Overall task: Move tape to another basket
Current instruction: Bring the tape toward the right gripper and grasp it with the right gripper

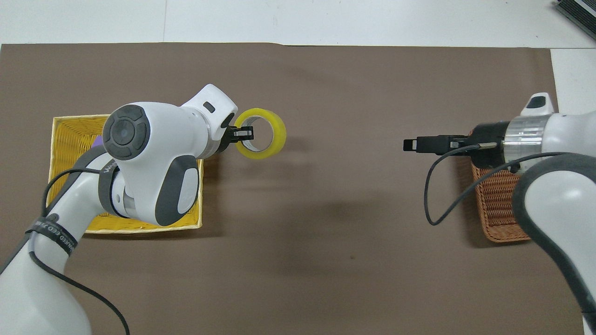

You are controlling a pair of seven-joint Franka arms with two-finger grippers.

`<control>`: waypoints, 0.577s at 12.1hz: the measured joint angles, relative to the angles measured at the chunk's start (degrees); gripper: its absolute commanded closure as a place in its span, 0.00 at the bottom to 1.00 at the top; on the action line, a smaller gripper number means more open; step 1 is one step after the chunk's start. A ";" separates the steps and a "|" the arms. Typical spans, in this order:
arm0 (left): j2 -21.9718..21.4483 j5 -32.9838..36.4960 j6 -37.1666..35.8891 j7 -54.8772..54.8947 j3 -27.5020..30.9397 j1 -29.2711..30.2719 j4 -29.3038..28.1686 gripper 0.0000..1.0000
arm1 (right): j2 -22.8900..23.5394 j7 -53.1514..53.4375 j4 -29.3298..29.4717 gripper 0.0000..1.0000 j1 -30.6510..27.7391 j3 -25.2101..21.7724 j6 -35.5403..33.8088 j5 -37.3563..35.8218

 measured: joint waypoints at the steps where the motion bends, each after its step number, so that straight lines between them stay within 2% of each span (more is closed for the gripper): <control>1: 0.27 -1.41 0.53 -0.01 0.01 -0.60 0.00 1.00 | 1.06 -0.26 -0.38 0.00 2.35 0.06 1.44 0.04; 7: 0.30 -4.17 2.07 -5.00 -0.56 -5.42 0.39 1.00 | 8.87 -2.87 -2.38 0.00 14.08 0.29 16.67 0.09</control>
